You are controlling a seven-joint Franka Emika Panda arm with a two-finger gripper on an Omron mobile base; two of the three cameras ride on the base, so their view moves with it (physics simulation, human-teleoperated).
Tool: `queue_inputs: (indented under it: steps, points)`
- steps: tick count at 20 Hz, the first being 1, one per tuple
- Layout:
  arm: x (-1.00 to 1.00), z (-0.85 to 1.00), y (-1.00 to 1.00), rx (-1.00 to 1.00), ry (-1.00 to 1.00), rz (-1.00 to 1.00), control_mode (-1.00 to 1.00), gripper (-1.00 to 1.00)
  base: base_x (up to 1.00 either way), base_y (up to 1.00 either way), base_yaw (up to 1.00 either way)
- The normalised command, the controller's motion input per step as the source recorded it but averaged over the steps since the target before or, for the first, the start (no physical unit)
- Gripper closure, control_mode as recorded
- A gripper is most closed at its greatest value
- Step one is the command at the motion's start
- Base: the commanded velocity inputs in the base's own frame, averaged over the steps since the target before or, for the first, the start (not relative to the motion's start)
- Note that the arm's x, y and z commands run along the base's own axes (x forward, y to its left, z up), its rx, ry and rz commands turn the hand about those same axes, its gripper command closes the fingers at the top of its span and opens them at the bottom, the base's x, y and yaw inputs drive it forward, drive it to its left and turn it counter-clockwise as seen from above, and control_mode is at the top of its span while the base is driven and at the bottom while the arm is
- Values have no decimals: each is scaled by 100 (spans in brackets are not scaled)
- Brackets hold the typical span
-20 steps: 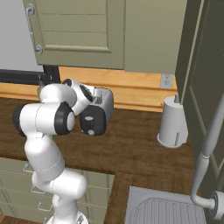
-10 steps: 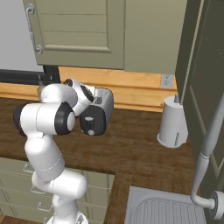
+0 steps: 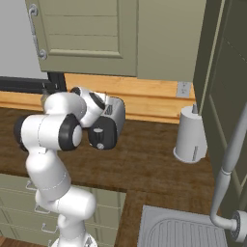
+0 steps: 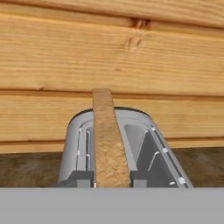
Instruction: Start the toaster. Once the lever pops up, take the bread to the plate on the dining counter.
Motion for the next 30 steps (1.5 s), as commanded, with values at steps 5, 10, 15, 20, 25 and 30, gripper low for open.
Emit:
queue_inputs:
  steps: [5,10,15,20,25,30]
  points:
    - [-12,4,0,0,-8,0,-100,100,0,0,0]
    - [-4,19,0,1,-3,0,-100,100,0,0,0]
    - [0,26,6,4,0,0,-100,100,0,0,0]
    - [0,43,6,7,-1,0,-100,100,0,0,0]
    - [-3,39,0,3,0,0,-100,100,0,0,0]
    - [0,36,2,1,0,0,-100,100,0,0,0]
